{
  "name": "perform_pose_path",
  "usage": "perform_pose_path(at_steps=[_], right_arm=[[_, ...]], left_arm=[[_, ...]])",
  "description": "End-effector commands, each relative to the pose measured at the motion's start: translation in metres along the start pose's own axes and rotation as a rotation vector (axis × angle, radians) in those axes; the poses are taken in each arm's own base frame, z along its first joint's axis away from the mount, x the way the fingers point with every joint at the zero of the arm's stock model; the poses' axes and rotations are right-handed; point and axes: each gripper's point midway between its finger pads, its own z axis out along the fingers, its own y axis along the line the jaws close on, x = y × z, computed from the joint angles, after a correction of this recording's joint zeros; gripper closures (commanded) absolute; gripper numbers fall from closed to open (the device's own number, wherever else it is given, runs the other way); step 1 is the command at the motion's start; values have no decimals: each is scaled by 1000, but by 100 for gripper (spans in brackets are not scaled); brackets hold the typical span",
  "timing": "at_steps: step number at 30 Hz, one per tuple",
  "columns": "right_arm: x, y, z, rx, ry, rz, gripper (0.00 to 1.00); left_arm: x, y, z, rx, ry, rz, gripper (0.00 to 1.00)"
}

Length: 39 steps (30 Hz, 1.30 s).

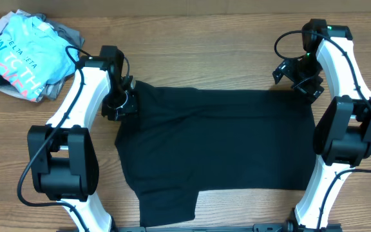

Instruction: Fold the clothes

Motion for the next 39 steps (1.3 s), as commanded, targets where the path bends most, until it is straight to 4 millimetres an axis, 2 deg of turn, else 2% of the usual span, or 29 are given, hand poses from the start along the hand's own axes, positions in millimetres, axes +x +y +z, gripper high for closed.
perform_pose_path(at_steps=[1, 6, 10, 16, 21, 26, 30, 35, 37, 39], right_arm=[[0, -1, -12, -13, -24, -5, 0], [0, -1, -12, -12, -23, -5, 0], [0, -1, -12, -12, -23, -5, 0], [0, -1, -12, -12, -24, -5, 0], [0, -1, -12, -13, -25, -5, 0], [-1, 0, -12, -14, -26, -5, 0], [-1, 0, -12, -16, -28, -5, 0], [-1, 0, -12, -15, -28, -5, 0], [-1, 0, -12, -16, -28, -5, 0], [-1, 0, -12, -15, -28, -5, 0]], left_arm=[[2, 4, 17, -22, 23, -7, 52], [7, 8, 41, -22, 82, -26, 65], [11, 10, 55, -28, 123, -31, 68], [9, 13, 67, -35, 137, -31, 67], [-1, 13, 68, -35, 95, -18, 62], [-5, 12, 69, -29, 80, -16, 62], [-5, 12, 69, -29, 82, -13, 76], [-5, 11, 69, -22, 81, -13, 85], [-5, 10, 69, -22, 81, -13, 94], [-5, 11, 69, -22, 81, -13, 96]])
